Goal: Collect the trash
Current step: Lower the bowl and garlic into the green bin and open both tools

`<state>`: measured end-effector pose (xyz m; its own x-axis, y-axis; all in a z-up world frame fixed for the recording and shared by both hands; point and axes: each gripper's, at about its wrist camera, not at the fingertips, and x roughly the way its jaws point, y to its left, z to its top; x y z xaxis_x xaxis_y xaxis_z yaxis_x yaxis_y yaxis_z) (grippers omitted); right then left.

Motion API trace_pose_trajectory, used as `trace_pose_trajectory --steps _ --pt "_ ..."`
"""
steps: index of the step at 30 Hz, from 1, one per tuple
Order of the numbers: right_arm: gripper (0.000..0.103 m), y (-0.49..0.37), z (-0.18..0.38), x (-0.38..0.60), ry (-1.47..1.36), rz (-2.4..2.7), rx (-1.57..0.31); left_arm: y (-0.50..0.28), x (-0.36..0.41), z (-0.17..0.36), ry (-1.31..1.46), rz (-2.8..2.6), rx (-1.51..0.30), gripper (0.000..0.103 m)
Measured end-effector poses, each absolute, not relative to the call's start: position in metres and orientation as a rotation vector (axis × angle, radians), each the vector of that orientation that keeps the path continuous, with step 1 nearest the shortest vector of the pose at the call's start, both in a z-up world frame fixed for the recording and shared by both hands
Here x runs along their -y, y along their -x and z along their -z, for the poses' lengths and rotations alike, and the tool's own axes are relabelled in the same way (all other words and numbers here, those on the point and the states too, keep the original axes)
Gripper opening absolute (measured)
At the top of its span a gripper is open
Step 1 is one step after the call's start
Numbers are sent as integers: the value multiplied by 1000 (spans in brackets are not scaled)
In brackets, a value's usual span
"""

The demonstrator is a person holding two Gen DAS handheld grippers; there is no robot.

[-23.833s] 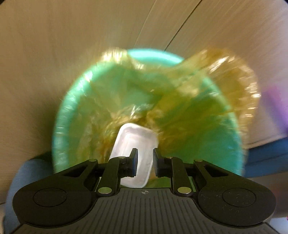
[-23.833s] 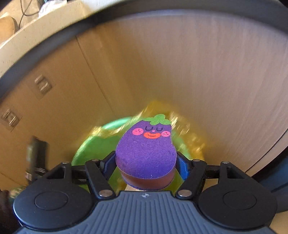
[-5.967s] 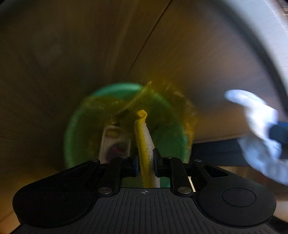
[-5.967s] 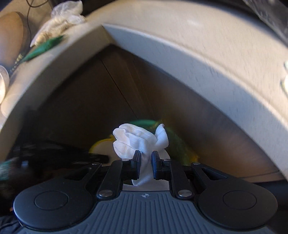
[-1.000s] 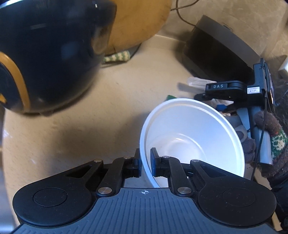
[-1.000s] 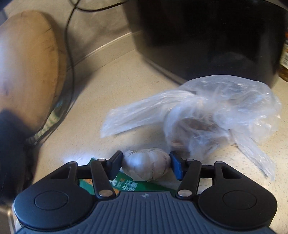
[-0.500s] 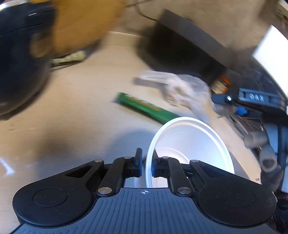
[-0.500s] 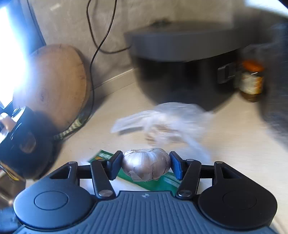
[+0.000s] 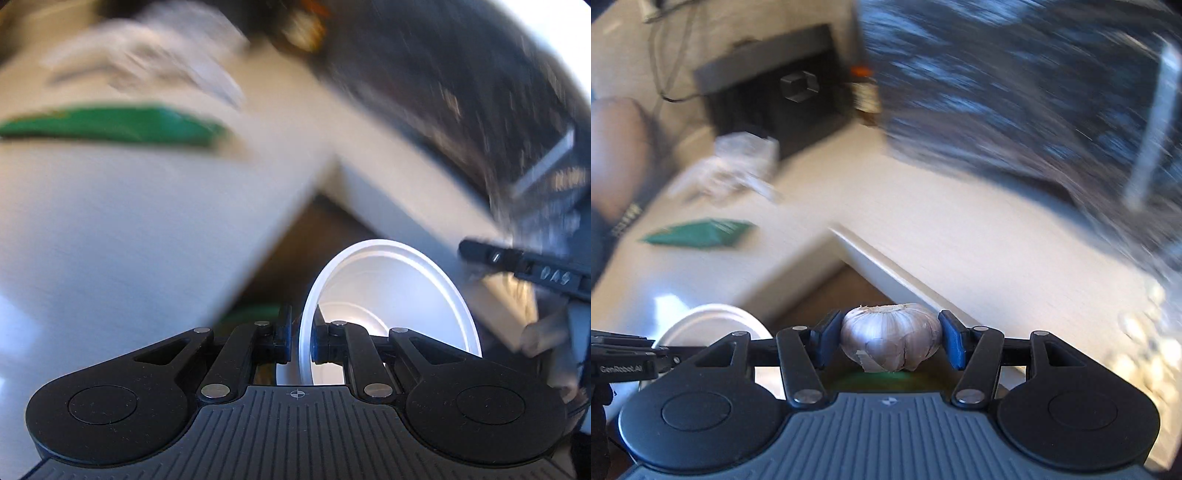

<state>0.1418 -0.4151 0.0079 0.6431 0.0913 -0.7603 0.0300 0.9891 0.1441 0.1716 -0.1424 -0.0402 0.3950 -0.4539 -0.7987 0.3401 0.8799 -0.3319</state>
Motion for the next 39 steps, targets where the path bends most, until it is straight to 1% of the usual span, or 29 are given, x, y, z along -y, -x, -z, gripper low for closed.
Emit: trace_pose_trajectory --steps 3,6,13,14,16,20,24,27,31,34,37,39 --pt "57 -127 19 430 -126 -32 -909 -166 177 85 35 514 -1138 13" --pt "57 -121 56 438 -141 -61 -1001 -164 207 149 -79 482 -1238 13" --pt "57 -108 122 430 -68 -102 -1130 -179 232 290 -192 386 -1436 13" --pt "57 -107 128 430 -65 -107 -1148 -182 232 306 -187 382 -1456 14" --pt "57 -107 138 431 -50 -115 -1174 -187 229 332 -141 390 -1495 21" --pt "57 -112 155 429 -15 -123 -1219 -193 215 356 -53 323 -1506 21" --pt "57 -119 179 422 -48 -174 -1277 -189 200 357 -53 284 -1498 21" --pt "57 -128 208 409 -99 -242 -1339 -187 185 334 27 278 -1492 21" --pt "57 -155 259 381 -174 -314 -1454 -167 164 275 73 295 -1416 21" --pt "57 -167 300 348 -149 -313 -1549 -152 152 226 116 320 -1366 21" --pt "57 -177 340 326 -139 -302 -1655 -139 143 175 141 368 -1277 21" --pt "57 -182 355 318 -148 -289 -1715 -131 137 142 128 409 -1195 21"
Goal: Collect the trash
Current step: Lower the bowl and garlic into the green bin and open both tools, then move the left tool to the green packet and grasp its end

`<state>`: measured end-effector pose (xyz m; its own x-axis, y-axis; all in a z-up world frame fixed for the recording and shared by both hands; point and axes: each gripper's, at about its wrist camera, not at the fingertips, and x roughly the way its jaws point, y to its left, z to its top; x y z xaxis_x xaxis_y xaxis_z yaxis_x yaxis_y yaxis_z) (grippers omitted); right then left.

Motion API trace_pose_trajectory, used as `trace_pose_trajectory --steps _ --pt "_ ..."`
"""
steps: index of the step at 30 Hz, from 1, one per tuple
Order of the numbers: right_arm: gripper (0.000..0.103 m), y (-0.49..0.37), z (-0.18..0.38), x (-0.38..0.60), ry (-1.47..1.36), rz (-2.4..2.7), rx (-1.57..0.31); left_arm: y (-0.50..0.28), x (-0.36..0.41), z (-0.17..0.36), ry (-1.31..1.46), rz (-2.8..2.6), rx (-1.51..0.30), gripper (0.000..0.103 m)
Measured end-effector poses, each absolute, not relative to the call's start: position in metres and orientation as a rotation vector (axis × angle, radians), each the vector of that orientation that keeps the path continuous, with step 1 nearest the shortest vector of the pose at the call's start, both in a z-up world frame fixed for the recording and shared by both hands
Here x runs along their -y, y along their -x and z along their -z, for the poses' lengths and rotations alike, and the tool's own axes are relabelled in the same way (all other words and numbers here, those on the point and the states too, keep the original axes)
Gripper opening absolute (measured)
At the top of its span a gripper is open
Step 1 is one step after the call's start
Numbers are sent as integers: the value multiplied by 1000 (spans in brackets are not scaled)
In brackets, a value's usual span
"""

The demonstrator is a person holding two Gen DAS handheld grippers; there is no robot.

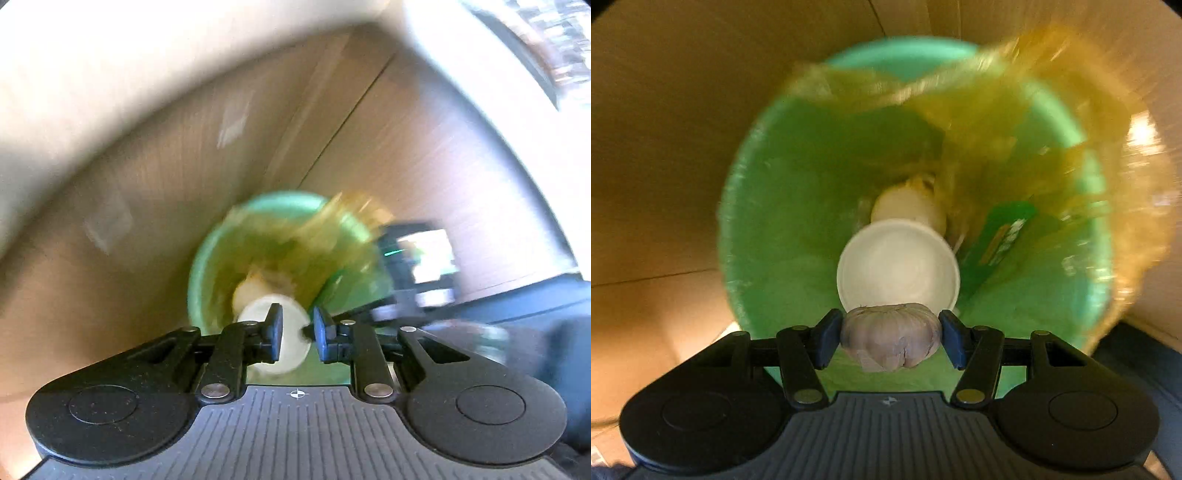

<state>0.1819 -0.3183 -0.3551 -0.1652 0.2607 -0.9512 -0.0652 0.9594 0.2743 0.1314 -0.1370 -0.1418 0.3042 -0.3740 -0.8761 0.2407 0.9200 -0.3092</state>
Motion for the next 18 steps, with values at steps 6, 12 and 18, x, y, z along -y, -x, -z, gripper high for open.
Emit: trace_pose_trajectory --steps 6,12,18 --pt "58 -183 314 322 -110 -270 -1659 -128 109 69 267 437 -1052 21" --pt "63 -171 186 356 -101 -221 -1346 -139 72 4 304 376 -871 21" --pt "83 -162 43 349 -62 -210 -940 -164 29 -22 342 164 -835 21"
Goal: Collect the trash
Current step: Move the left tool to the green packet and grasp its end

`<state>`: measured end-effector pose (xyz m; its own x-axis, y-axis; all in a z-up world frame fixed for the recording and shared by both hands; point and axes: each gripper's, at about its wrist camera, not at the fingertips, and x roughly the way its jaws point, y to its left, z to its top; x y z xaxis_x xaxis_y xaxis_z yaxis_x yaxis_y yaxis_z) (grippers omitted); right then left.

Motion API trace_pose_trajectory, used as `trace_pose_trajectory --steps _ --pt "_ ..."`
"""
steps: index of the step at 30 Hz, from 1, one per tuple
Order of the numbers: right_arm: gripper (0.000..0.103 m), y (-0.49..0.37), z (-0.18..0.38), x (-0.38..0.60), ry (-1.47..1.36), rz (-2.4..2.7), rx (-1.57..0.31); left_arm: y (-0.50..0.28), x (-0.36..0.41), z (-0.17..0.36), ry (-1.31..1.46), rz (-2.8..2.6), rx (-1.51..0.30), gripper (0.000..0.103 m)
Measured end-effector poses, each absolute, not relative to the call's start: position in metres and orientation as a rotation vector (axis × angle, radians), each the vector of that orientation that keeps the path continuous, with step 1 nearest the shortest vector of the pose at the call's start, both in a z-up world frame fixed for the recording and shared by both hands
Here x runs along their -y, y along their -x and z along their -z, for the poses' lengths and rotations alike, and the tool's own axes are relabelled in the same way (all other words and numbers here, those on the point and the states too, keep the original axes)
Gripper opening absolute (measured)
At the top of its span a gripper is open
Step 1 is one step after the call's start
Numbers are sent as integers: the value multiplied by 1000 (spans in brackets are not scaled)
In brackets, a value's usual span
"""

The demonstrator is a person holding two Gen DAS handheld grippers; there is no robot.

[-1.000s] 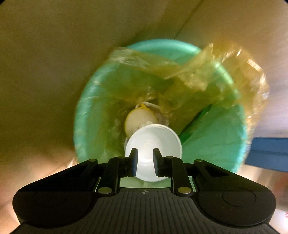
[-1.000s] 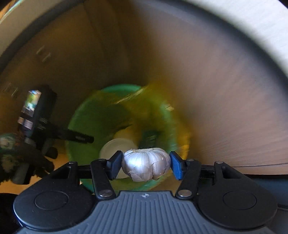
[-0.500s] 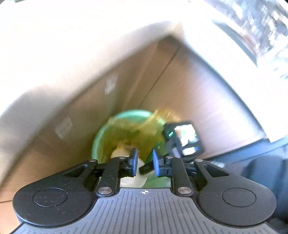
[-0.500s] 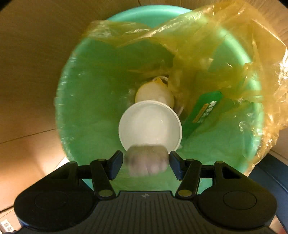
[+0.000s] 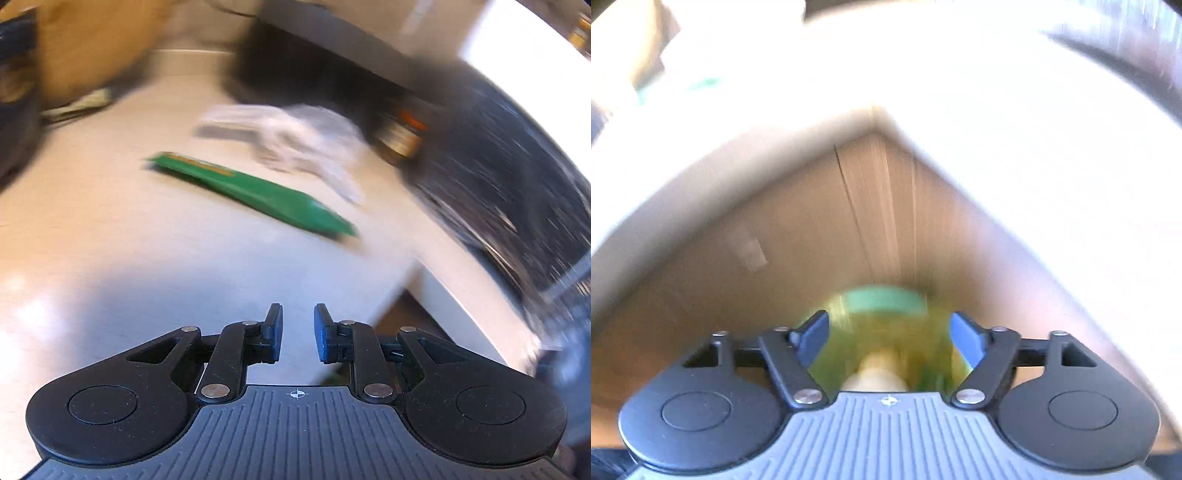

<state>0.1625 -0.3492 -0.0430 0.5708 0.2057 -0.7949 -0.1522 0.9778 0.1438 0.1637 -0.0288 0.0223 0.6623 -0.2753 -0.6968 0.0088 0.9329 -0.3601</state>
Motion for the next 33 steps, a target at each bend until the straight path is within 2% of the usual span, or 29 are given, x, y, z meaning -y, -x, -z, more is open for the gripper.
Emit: trace_pose_trajectory --steps 4,7,12,17,24,27,33 --pt "87 -181 -24 315 -41 -306 -776 -181 -4 -19 348 49 -892 21" --pt "88 -210 -45 269 23 -397 -742 -188 -23 -22 293 3 -910 21" --pt "88 -271 -40 202 45 -432 -812 -185 -43 -23 248 -11 -929 21" --pt "88 -312 -16 185 -74 -438 -925 -180 -59 -25 245 -5 -916 21" --pt "87 -259 -22 172 -268 -823 -1047 -195 -71 -20 276 16 -920 21" --pt "87 -230 -38 181 -187 -790 -949 -206 -72 -19 298 23 -918 21" --pt "87 -206 -46 219 29 -417 -759 -242 -55 -25 341 32 -864 21"
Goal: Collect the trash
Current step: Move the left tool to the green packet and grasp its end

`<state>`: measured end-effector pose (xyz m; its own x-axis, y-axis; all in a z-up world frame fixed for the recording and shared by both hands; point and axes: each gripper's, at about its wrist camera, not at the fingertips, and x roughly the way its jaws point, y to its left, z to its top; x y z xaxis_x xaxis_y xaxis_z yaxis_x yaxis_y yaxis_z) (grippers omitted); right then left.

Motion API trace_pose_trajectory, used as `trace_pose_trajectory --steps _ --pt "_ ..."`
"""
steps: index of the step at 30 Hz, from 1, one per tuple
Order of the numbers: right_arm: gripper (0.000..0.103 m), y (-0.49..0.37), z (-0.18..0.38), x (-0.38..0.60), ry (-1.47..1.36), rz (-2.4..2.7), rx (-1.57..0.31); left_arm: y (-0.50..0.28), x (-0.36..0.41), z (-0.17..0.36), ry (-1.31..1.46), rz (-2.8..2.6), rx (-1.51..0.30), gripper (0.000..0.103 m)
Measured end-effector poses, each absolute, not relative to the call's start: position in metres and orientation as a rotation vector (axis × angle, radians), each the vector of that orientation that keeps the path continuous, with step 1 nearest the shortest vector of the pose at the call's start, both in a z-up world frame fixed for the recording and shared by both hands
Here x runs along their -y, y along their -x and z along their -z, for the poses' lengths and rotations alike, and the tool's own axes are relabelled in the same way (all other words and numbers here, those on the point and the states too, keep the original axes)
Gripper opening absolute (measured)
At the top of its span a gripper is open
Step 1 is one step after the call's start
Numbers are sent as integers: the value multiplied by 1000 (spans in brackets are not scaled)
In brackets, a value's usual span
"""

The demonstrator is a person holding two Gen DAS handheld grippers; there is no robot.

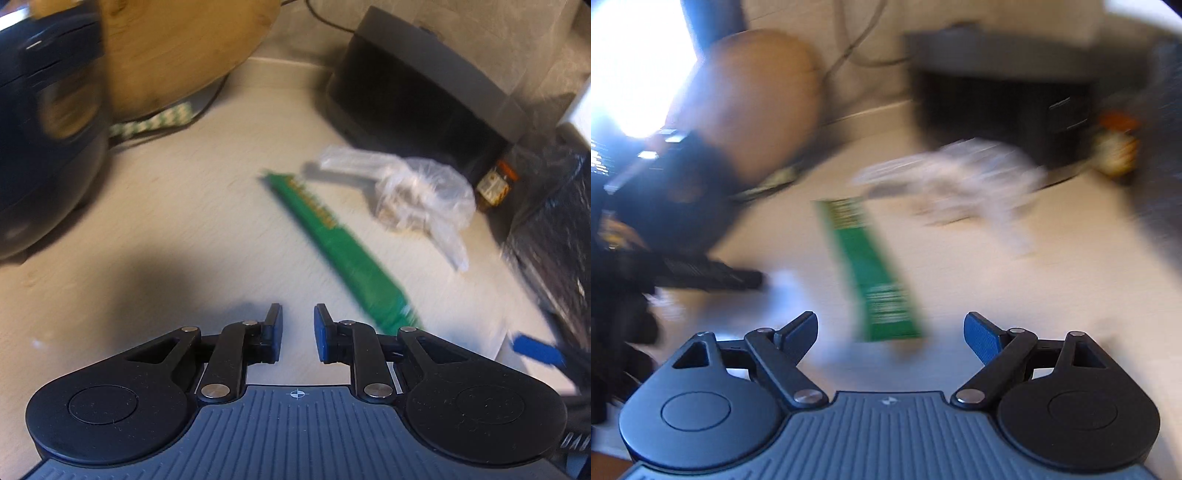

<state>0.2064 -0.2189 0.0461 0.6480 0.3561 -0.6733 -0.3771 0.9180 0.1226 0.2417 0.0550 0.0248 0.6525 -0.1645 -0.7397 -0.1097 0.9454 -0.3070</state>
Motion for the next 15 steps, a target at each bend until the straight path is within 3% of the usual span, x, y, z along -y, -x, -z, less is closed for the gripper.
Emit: trace_pose_trajectory --steps 5,10,15 --pt "87 -207 -40 264 -3 -273 -728 -281 16 -34 197 102 -787 21" --pt "87 -219 -26 287 -17 -207 -738 -294 101 -12 -193 156 -758 26" --pt "87 -228 -15 298 -59 -184 -748 -267 94 16 -425 108 -805 26"
